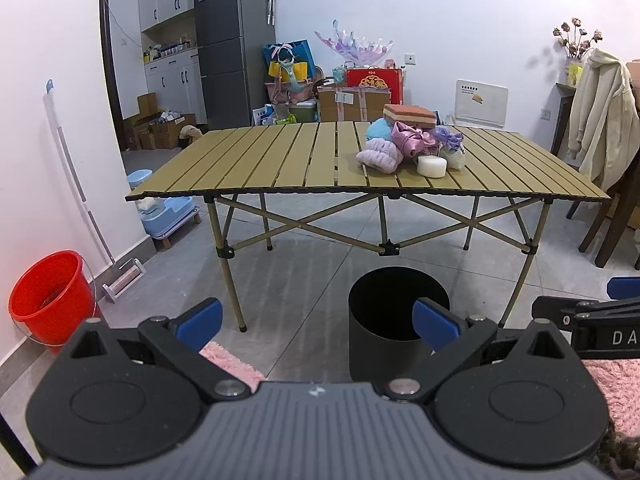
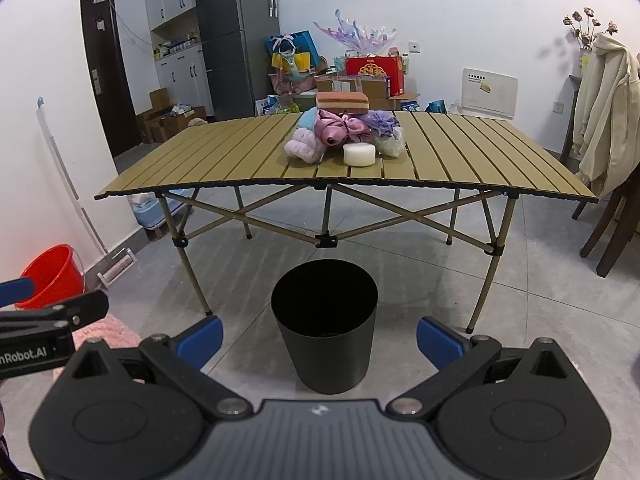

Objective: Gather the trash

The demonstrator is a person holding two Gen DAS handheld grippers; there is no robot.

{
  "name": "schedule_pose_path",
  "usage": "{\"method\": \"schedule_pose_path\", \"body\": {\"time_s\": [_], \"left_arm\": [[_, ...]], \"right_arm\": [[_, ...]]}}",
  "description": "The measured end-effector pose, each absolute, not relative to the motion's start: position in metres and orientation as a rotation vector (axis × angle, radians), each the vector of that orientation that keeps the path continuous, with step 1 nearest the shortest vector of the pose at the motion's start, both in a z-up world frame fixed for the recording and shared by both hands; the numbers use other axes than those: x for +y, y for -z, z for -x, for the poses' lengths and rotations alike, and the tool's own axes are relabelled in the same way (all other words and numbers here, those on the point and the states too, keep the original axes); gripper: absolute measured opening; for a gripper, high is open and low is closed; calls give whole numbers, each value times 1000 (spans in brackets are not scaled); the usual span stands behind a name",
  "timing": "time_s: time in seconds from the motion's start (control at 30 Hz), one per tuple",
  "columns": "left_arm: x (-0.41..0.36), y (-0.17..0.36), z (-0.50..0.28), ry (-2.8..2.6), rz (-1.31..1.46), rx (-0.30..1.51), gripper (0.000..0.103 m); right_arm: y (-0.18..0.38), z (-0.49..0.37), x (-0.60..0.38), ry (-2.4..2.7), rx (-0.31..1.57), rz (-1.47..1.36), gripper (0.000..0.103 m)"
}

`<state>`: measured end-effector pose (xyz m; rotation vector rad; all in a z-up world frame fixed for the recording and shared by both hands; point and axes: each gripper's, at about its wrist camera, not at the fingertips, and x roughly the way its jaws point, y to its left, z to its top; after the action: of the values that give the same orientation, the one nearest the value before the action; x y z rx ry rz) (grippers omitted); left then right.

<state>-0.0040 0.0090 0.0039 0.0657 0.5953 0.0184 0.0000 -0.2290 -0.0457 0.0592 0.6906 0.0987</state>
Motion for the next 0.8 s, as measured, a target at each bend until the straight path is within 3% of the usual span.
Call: {"method": "schedule_pose_path", "body": {"time_s": [0.8], "left_arm": [[10, -5, 4, -19, -68, 590, 103]], "right_arm": [[44, 1, -226, -103, 690, -65, 103]]}}
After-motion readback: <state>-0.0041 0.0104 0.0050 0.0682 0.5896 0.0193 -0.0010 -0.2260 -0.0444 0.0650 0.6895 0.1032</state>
